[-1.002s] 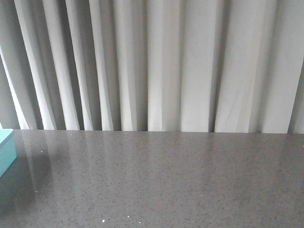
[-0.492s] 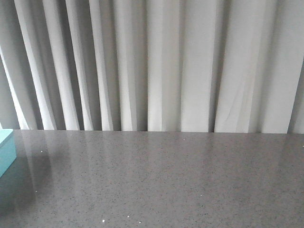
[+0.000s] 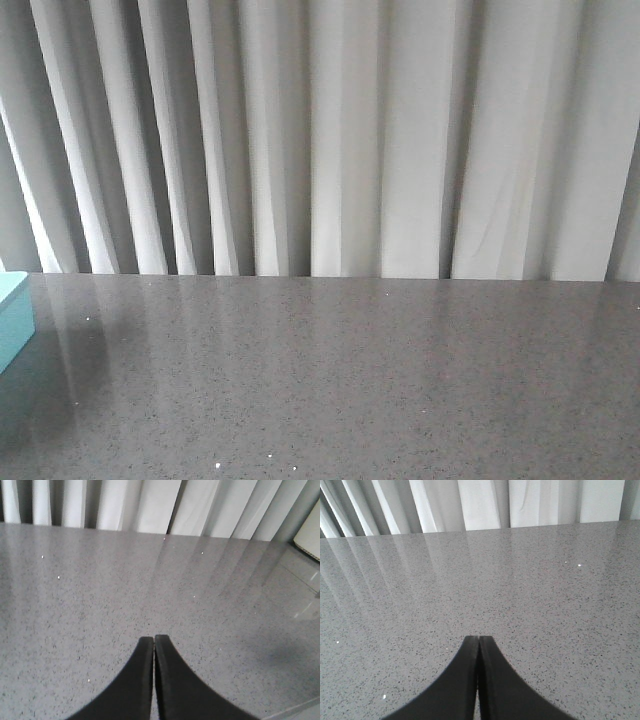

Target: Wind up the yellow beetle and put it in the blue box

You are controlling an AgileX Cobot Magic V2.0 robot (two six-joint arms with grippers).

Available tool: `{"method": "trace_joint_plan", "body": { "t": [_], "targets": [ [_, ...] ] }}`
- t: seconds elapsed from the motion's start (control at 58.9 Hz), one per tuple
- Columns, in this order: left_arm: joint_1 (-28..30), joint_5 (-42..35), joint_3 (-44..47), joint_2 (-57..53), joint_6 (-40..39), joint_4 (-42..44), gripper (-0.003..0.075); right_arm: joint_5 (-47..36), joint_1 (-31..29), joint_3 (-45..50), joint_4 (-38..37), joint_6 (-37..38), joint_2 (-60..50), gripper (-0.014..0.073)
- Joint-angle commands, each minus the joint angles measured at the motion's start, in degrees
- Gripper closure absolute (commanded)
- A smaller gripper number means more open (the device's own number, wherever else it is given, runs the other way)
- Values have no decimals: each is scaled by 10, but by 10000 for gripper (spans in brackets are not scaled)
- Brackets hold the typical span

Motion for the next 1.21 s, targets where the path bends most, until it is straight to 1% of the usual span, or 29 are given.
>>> {"method": "trace_joint_plan", "body": {
  "t": [0.0,0.102,0.136,0.153,0.17,0.238,0.272,0.373,0.475,0.611,0.696,0.798,0.934,1.188],
  "targets": [
    [-15,-63,27,5,-1,-40,727,-32,0,-15,11,-5,0,601],
    [-49,-169,67,16,21,-94,726,-32,0,-15,11,-5,0,601],
    [-63,-201,76,19,48,-107,726,-32,0,-15,11,-5,0,601],
    [-72,-213,80,19,73,-115,726,-32,0,-15,11,-5,0,601],
    [-77,-219,83,20,93,-119,726,-32,0,-15,11,-5,0,601],
    [-99,-223,96,19,217,-132,726,-32,0,-15,11,-5,0,601],
    [-109,-219,103,19,260,-136,726,-31,0,-15,11,-5,0,601],
    [-130,-231,128,19,331,-130,726,-31,0,-15,11,-5,0,601],
    [-131,-262,165,19,371,-131,726,-31,0,-15,11,-5,0,601],
    [-135,-348,206,19,376,-134,726,-31,0,-15,11,-5,0,601],
    [-152,-379,220,13,373,-145,726,-31,0,-15,11,-5,0,601],
    [-174,-415,232,-8,375,-135,726,-31,0,-15,11,-5,0,601],
    [-202,-477,274,-70,375,-96,726,-31,0,-15,11,-5,0,601],
    [-209,-561,376,-225,375,-96,726,-32,0,-15,11,-5,0,601]
  ]
}}
